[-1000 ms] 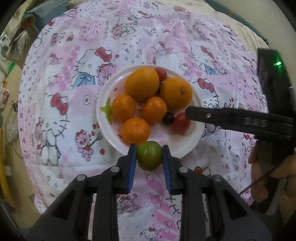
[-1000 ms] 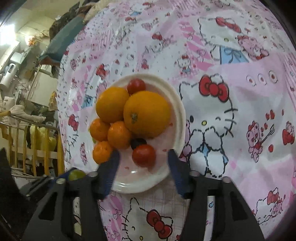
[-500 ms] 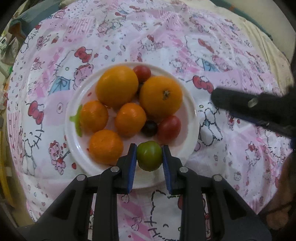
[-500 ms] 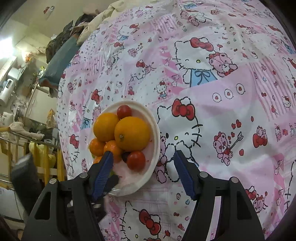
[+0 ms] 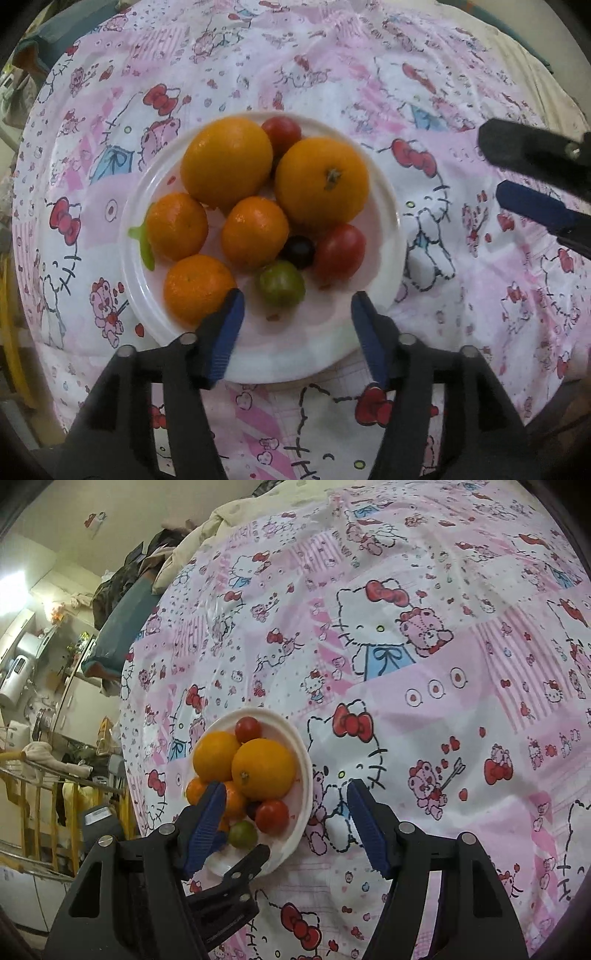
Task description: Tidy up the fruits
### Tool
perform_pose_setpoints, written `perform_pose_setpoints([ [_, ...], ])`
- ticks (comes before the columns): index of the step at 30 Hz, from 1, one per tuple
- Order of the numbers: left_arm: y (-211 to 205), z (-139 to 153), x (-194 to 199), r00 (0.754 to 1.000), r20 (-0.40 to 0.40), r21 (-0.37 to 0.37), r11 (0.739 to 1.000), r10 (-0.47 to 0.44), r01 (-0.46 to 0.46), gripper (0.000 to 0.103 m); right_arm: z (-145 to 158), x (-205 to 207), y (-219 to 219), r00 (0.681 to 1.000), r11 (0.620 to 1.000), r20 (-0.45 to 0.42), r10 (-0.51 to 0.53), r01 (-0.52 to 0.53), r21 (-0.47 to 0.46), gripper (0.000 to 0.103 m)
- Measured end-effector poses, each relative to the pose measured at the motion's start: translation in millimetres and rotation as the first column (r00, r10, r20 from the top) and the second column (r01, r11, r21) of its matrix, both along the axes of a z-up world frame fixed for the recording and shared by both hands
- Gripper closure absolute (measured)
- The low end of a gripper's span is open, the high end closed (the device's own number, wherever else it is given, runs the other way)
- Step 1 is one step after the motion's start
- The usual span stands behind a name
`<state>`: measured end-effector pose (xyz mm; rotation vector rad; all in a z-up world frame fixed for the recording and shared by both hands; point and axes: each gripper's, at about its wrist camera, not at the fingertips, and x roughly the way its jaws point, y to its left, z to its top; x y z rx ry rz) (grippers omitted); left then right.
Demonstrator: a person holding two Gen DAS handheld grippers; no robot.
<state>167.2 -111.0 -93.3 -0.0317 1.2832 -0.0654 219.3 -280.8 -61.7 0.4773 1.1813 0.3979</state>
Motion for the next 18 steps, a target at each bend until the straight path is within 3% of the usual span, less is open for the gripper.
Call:
perform_pose_setpoints([
  [5,5.8,23.6,-8.4,0.997,0.071,-0.039,0.999,0.013,-0.010,0.027,3.3,-0.6,1.5,1.000,1.000,0.009,0.014,-0.014,-0.011,0.033],
  [8,8.2,38.1,-12.4,0.993,0.117,0.001,1.000,0.020,-0.020,0.016,9.9,-4.4,2.2,0.999,1.000,0.031,0.022,-0.022,-0.005,0.033],
  [12,21.2,55.2,-19.6,0.987,0.151,0.022,0.998,0.055,-0.059,0.013,21.9,-11.2,-3.1,0.998,1.000,0.068,0.004,-0.004,-0.003,0.032],
  [15,30.2,71.8,-29.4,0.978,0.201,0.026,0.998,0.055,-0.061,0.012,31.7,-25.2,-4.2,0.993,0.999,0.120,0.003,0.002,-0.039,0.026],
  [17,39.0,82.6,-35.7,0.970,0.232,0.023,0.997,0.069,-0.076,0.000,35.8,-38.3,-2.5,0.990,0.999,0.139,0.014,-0.008,-0.045,0.020],
  [18,44.1,87.2,-39.2,0.966,0.247,0.016,0.996,0.077,-0.084,0.000,37.3,-42.9,-2.3,0.990,0.999,0.142,0.017,-0.012,-0.040,0.018],
])
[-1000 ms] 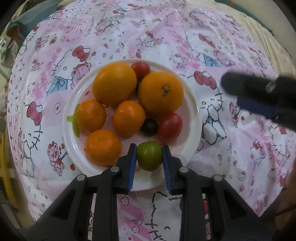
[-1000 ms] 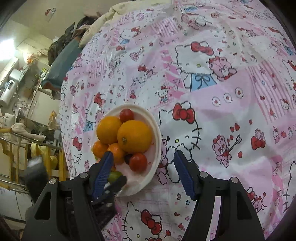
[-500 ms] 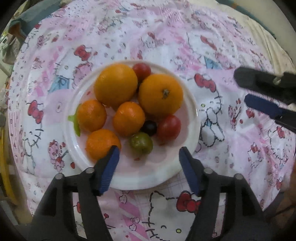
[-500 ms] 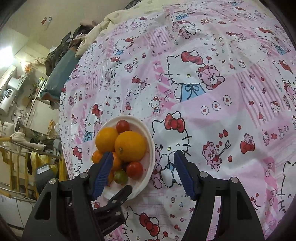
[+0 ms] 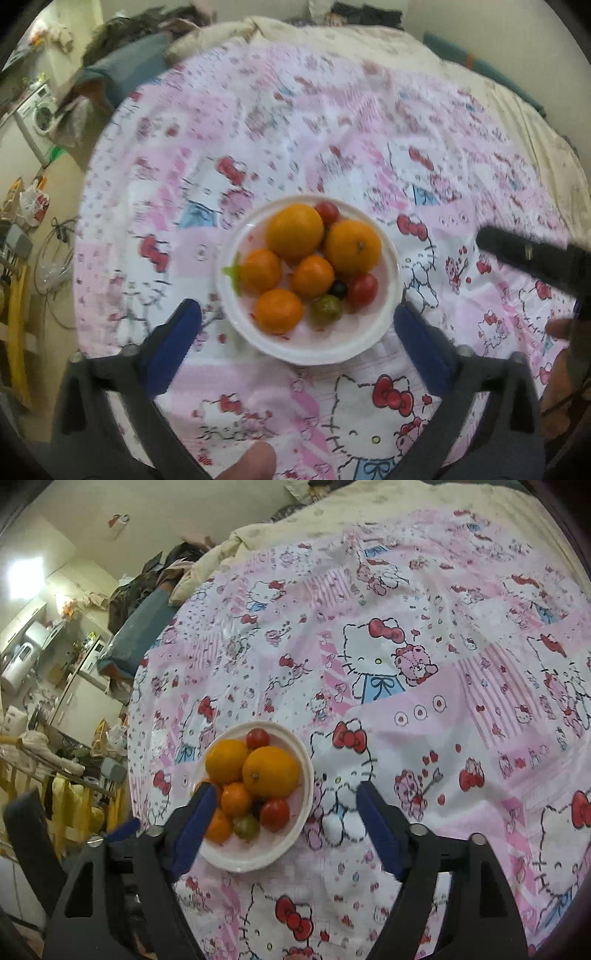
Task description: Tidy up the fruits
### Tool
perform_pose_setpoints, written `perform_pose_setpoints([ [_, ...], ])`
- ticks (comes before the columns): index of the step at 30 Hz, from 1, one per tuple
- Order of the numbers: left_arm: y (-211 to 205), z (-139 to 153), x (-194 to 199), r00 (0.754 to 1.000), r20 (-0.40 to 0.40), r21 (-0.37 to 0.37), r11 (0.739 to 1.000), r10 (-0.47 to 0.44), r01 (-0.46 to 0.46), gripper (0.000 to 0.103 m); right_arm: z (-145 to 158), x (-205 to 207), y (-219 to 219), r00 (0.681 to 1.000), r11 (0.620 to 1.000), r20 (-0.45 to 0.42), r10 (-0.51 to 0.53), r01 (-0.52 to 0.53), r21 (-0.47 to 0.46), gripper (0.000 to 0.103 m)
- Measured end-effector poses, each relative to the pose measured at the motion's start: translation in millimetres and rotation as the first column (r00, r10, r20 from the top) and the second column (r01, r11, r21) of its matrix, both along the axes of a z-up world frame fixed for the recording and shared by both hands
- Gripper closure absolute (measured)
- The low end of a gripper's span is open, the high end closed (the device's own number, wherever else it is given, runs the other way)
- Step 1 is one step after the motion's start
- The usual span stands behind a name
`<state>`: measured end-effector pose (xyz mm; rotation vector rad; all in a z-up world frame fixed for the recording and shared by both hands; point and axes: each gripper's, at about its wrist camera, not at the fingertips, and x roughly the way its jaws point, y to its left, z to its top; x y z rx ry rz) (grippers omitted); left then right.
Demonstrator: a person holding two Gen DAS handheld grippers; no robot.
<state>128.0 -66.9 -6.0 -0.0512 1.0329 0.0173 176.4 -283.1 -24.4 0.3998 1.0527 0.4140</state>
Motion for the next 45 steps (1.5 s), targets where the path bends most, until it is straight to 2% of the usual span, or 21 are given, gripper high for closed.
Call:
perform_pose_setpoints([
  [5,24.6,18.9,-22.4,0.999,0.041,-0.026,0.999,0.026,-0.025,0.000,16.4,-24.4,5.9,0.998,1.000,0.056,0.018,-0.017,-0.023,0.014],
  [10,43.8,31.3,-50.0,0.995,0.090,-0.036,0.998,0.045,-0.042,0.000,23.4,-55.3,12.5,0.992,0.998,0.117,0.040,-0.034,-0.047,0.001],
  [12,49.7,32.5,-58.4,0.993,0.105,-0.033,0.998,0.048,-0.045,0.000,23.0,-65.5,14.5,0.992,0.998,0.121,0.043,-0.038,-0.046,0.000],
  [16,61.8,29.6,-74.5,0.990,0.122,-0.035,0.997,0.065,-0.062,0.000,28.1,-86.2,21.3,0.980,0.994,0.193,0.049,-0.029,-0.105,0.000],
  [19,69.2,26.0,-83.3,0.990,0.114,-0.061,0.995,0.086,-0.080,0.000,31.1,-98.4,21.2,0.971,0.995,0.240,0.018,0.007,-0.104,0.000],
  [22,67.5,26.4,-94.5,0.987,0.141,-0.046,0.996,0.081,-0.075,0.000,31.2,-105.8,22.6,0.964,0.994,0.265,-0.005,0.034,-0.106,0.000],
  [25,62.7,23.9,-100.8,0.988,0.138,-0.044,0.997,0.065,-0.060,0.000,24.8,-108.5,24.6,0.963,0.995,0.269,0.004,0.022,-0.095,0.000],
  [28,62.2,19.9,-103.5,0.988,0.135,-0.060,0.996,0.081,-0.074,0.000,19.5,-107.5,27.9,0.961,0.990,0.275,0.008,0.031,-0.137,0.000],
  [32,64.4,19.6,-100.4,0.976,0.182,-0.011,0.993,0.119,-0.119,0.000,14.4,-102.9,34.9,0.961,0.987,0.277,0.009,0.036,-0.158,0.000],
  [35,65.4,19.4,-97.6,0.972,0.196,-0.005,0.991,0.129,-0.130,0.000,11.9,-100.8,42.4,0.960,0.984,0.279,0.028,0.023,-0.178,0.000],
  [45,57.4,21.8,-96.8,0.975,0.200,-0.023,0.995,0.098,-0.095,0.000,8.5,-101.1,57.9,0.953,0.971,0.293,0.076,-0.004,-0.239,0.000],
])
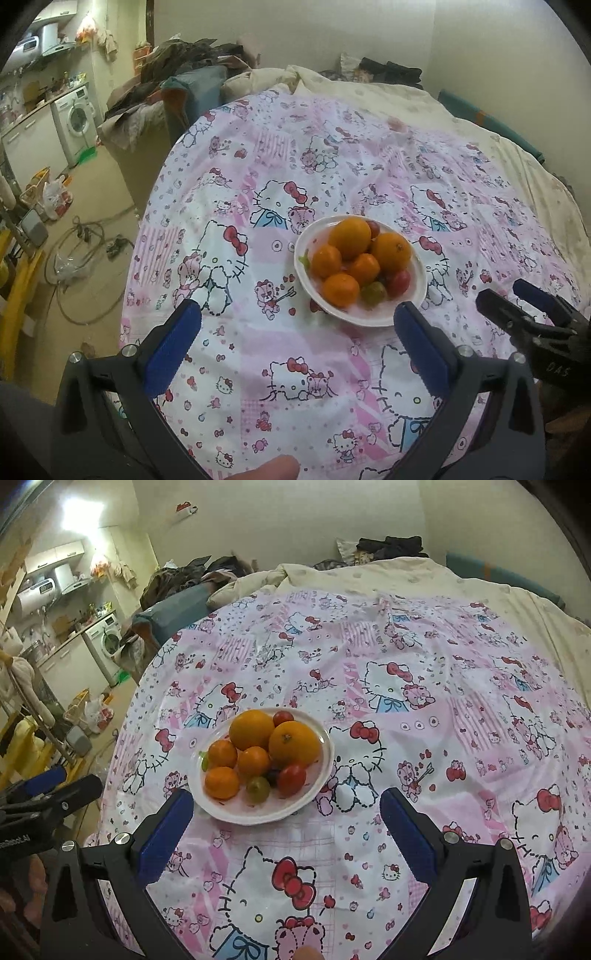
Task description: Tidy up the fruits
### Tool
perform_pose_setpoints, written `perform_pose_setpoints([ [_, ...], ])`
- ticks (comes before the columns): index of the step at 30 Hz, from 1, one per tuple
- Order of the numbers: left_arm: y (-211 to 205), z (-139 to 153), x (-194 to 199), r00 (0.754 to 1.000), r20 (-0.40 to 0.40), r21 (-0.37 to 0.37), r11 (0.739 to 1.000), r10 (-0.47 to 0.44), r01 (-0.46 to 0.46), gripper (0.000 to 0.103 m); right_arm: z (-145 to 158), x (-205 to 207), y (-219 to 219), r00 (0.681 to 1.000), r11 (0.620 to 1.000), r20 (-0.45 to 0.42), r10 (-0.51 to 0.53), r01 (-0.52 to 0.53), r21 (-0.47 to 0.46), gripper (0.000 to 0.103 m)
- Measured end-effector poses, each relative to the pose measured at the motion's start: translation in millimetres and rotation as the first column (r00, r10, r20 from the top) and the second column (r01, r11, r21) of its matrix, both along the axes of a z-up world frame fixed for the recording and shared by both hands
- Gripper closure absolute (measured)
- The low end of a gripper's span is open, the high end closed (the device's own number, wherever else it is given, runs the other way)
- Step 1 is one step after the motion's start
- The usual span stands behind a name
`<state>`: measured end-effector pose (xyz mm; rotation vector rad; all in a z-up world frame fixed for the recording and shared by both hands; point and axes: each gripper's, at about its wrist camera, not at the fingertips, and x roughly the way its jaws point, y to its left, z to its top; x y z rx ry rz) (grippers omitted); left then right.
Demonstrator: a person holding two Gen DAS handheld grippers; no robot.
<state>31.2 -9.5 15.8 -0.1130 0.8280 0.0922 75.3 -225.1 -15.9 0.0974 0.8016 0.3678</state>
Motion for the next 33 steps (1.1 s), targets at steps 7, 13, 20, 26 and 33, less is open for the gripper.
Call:
perform_pose_setpoints([
  [7,-1.2,-1.9,0.5,1.000,-0.006,0.001,1.000,0.001,-0.001,0.000,0.5,-1.0,2.5,1.000,1.000,0.012,0.006,-0.006,-0.012,0.000],
  [13,-1.3,-2.7,0.1,1.000,-0.004,0.006,1.000,0.000,0.000,0.000,2.1,-0.9,1.9,1.000,1.000,0.009,0.004,-0.003,-0.006,0.000],
  [20,-1.7,-2.4,-0.3,1.000,-0.004,0.005,1.000,0.002,-0.002,0.000,2.6,-0.7,1.5,1.000,1.000,0.009,0.002,-0.002,-0.004,0.000],
  [26,-1.4,-2.7,-0.6,1.000,-0.005,0.001,1.000,0.003,-0.003,0.000,3.1,-1.0,1.7,1.000,1.000,0.009,0.002,-0.002,-0.005,0.000],
  [33,-1.9,-3.4,-1.0,1.000,-0.009,0.004,1.000,0.002,-0.002,0.000,3.1,0.4,1.5,1.000,1.000,0.002,0.003,-0.003,-0.002,0.000],
])
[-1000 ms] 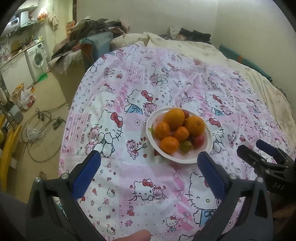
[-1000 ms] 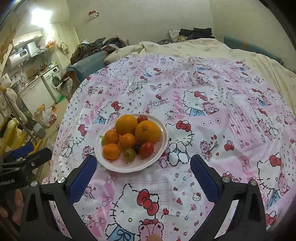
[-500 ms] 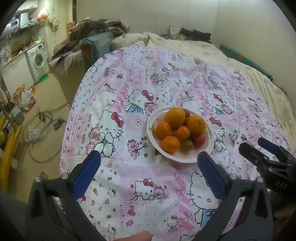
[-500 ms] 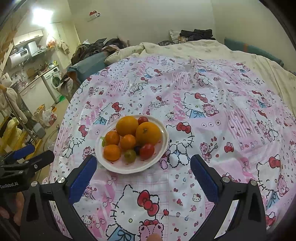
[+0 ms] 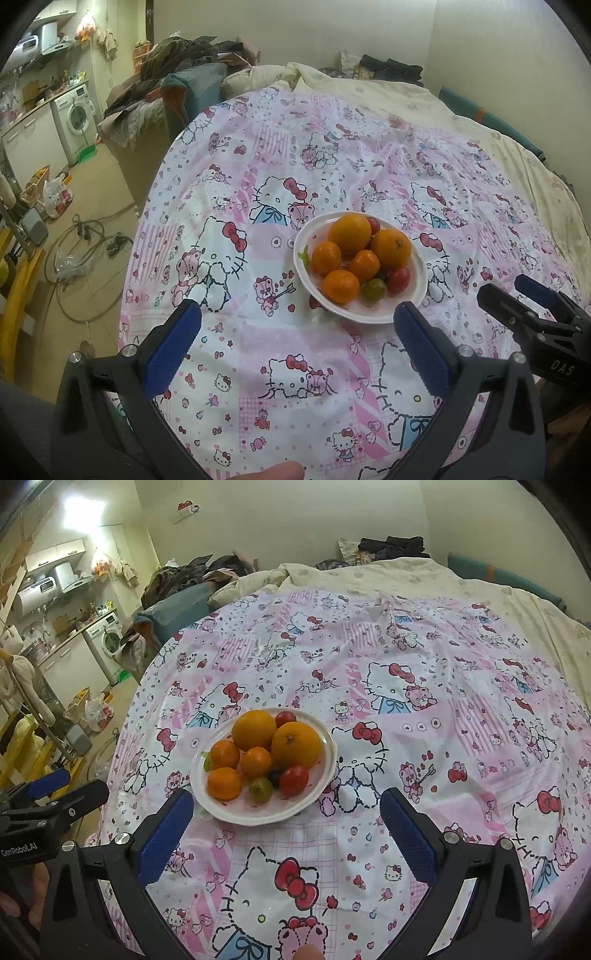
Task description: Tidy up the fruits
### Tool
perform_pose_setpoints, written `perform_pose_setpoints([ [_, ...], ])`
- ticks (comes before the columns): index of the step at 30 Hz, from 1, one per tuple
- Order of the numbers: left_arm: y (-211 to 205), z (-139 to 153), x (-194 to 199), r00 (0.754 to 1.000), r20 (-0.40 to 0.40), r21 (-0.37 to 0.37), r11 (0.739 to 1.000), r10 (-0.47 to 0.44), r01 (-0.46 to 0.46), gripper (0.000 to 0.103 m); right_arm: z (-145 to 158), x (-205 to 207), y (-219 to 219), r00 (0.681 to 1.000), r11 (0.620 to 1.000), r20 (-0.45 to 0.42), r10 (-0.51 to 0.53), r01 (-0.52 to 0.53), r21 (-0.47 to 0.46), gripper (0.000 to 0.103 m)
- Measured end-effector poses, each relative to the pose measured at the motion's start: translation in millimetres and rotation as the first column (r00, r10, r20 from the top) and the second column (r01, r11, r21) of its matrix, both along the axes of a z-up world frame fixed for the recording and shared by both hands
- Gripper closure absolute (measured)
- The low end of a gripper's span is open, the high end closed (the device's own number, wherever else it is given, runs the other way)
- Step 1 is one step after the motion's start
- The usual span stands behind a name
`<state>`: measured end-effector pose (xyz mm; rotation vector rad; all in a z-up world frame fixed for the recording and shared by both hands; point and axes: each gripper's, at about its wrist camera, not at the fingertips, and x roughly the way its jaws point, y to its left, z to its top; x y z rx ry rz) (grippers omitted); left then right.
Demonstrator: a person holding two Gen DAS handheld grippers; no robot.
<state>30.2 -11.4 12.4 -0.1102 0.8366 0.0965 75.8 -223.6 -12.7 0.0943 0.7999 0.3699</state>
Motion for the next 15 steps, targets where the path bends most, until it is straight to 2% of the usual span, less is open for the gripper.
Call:
perform_pose_setpoints([
  [15,0.6,-3.6,-1.7,1.000,-0.010,-0.010,1.000,0.004,-0.004,0.000,-0.2,-0.2,0.9,1.000,1.000,0.005,0.001,-0.001,0.000,0.000],
])
